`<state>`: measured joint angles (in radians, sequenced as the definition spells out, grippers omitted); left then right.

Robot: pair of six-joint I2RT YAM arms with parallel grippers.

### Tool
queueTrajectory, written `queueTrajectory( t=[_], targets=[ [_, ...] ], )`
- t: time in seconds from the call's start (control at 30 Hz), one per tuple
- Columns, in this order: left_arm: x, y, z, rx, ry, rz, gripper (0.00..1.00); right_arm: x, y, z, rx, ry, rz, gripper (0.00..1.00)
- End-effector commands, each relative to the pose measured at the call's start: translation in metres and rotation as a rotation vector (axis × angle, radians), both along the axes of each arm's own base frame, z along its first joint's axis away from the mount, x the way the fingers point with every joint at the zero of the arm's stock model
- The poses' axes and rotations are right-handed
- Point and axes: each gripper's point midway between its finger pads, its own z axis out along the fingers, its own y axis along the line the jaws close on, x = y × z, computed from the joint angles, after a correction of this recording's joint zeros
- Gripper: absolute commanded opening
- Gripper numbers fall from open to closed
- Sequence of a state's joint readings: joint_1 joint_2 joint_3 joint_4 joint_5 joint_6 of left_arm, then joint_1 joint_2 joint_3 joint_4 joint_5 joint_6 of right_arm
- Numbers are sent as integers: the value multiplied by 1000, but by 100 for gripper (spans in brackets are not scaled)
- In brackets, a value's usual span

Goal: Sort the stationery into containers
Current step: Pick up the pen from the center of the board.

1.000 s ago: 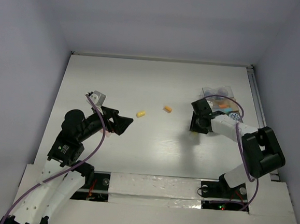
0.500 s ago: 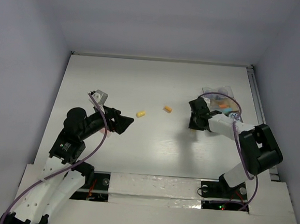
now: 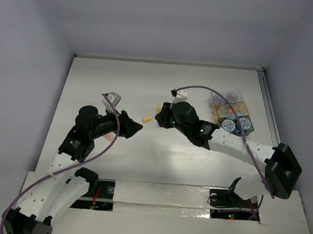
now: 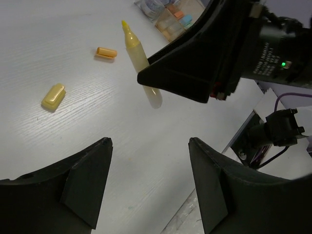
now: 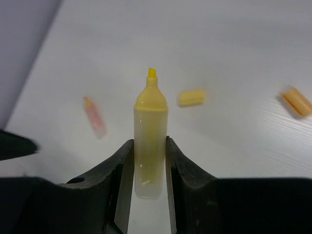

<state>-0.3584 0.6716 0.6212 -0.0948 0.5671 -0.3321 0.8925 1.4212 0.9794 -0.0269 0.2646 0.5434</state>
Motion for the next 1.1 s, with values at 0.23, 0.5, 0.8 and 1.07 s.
queueTrajectory(
  t=[0.23, 0.5, 0.8, 1.07],
  targets=[
    [5, 1, 11, -14, -49, 22, 55, -24, 89, 99, 349, -185, 109, 14],
    [7, 5, 13, -13, -59, 51, 48, -40, 105, 110, 443, -183, 142, 14],
    [11, 12, 17, -5, -77, 101, 40, -63, 120, 112, 488, -161, 212, 15],
    [12, 21, 29, -8, -121, 156, 23, -78, 130, 96, 510, -95, 254, 14]
  ],
)
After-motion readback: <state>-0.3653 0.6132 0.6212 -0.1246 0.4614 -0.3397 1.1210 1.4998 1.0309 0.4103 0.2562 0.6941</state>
